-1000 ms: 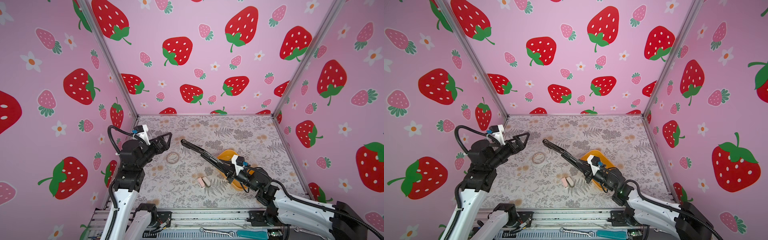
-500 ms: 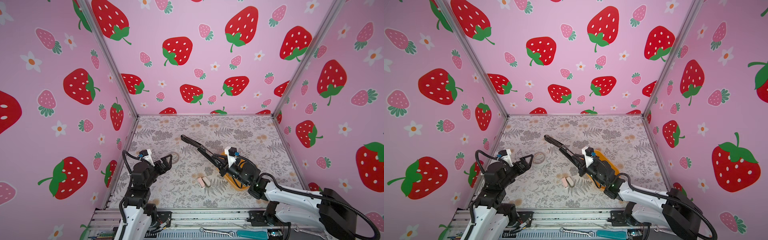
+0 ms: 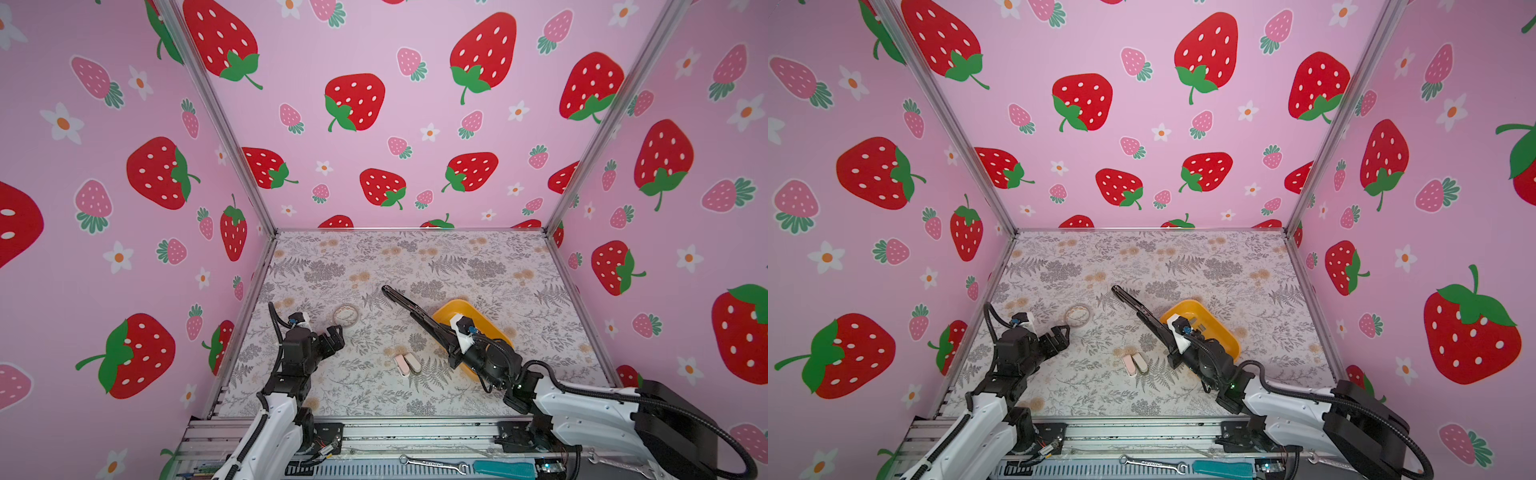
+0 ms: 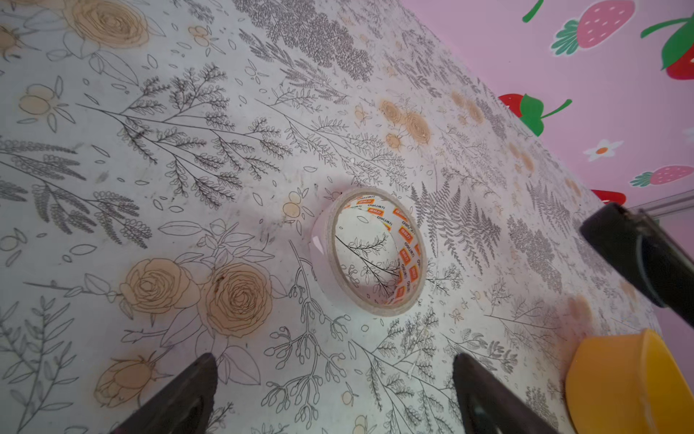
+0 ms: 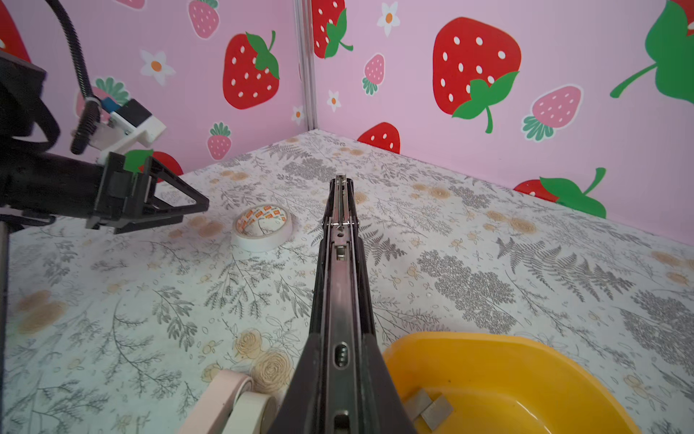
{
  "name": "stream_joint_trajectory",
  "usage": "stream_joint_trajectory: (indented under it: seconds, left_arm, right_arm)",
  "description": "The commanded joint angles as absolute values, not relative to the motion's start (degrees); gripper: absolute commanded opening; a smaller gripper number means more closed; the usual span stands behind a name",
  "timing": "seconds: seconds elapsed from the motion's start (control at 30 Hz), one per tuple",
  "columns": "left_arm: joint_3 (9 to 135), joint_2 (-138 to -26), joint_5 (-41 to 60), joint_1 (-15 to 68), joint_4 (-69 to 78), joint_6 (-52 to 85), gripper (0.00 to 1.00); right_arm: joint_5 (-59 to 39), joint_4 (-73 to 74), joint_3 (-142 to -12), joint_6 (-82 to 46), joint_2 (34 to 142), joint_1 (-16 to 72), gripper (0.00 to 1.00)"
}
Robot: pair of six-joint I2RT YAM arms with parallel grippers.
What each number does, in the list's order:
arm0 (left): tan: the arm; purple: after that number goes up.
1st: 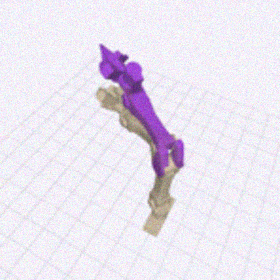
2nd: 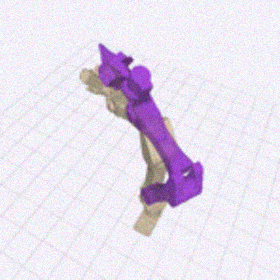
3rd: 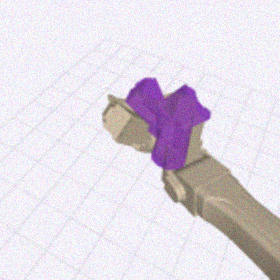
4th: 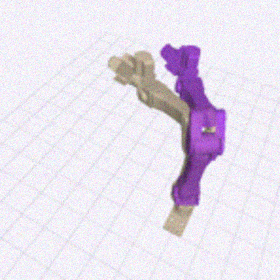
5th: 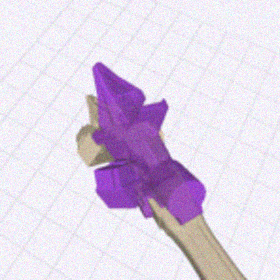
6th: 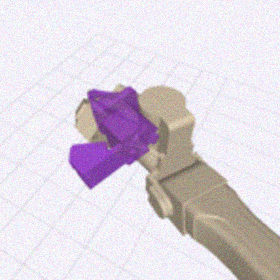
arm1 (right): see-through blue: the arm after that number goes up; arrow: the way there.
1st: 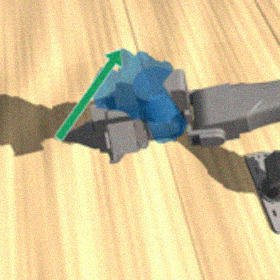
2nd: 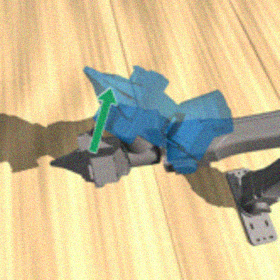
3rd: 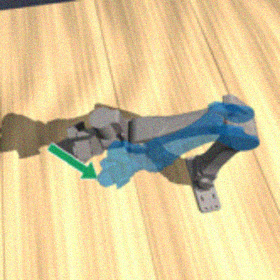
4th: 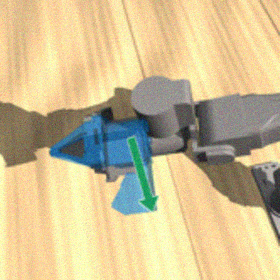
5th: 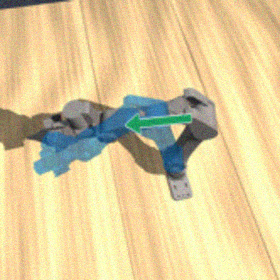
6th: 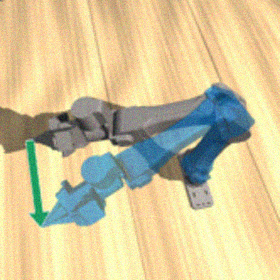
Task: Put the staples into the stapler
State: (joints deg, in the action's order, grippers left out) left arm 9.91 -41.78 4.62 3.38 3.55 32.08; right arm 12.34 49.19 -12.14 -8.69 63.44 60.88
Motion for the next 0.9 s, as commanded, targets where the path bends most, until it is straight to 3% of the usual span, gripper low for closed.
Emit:
stream_joint_trajectory:
  seconds: [0.0,0.17,0.4,0.87]
  left_arm:
    - [10.58,-41.64,0.21,4.15,8.01,31.77,0.99]
    - [9.26,-38.38,-0.49,5.17,8.05,31.45,0.99]
    - [8.43,-35.95,-2.33,5.78,7.99,31.7,0.99]
    - [8.25,-35.37,-1.67,7.66,8.0,30.92,0.99]
  right_arm:
    - [16.09,61.84,-13.06,-9.18,67.31,61.3,0.0]
    - [17.24,61.04,-17.47,-5.5,70.85,64.26,0.0]
    - [26.62,59.77,-20.58,-4.98,73.92,69.91,0.0]
    - [38.57,56.65,-20.76,-15.93,78.86,75.95,0.0]
